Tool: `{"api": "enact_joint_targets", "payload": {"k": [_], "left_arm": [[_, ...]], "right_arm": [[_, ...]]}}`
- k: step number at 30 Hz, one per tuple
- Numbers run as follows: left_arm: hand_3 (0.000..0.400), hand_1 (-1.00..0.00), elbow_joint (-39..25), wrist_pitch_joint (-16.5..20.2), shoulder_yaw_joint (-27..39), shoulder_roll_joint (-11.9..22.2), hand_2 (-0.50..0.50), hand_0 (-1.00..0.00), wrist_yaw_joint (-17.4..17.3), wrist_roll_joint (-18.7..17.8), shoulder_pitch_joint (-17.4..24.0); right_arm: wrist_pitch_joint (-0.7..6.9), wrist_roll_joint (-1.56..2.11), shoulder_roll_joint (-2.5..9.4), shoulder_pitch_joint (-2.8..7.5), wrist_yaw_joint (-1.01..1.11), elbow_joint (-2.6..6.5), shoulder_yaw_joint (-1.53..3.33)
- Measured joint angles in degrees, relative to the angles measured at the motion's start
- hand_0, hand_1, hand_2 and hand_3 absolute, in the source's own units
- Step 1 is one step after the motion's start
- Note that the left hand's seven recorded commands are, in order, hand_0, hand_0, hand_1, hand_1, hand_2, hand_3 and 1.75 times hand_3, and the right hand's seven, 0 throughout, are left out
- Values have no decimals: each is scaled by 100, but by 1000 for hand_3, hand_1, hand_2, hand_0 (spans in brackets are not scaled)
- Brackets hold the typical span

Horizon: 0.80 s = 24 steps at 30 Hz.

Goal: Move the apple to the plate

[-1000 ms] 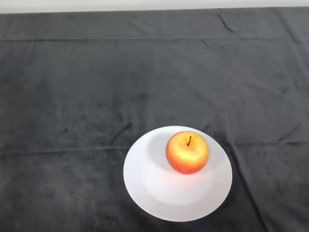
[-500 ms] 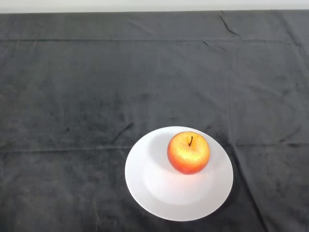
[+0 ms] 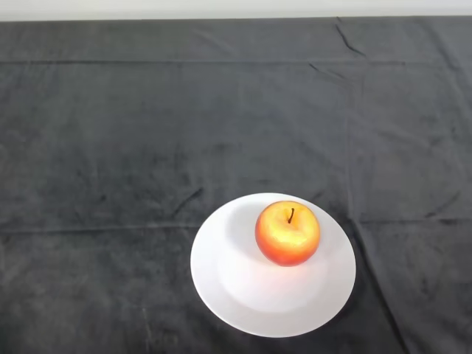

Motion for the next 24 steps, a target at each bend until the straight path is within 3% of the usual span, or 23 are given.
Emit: {"api": "enact_joint_targets", "payload": {"k": [24], "left_arm": [[0,0,2,-7,4,0,0,0,-125,-25,0]], "right_arm": [[0,0,0,0,0,0,0]]}}
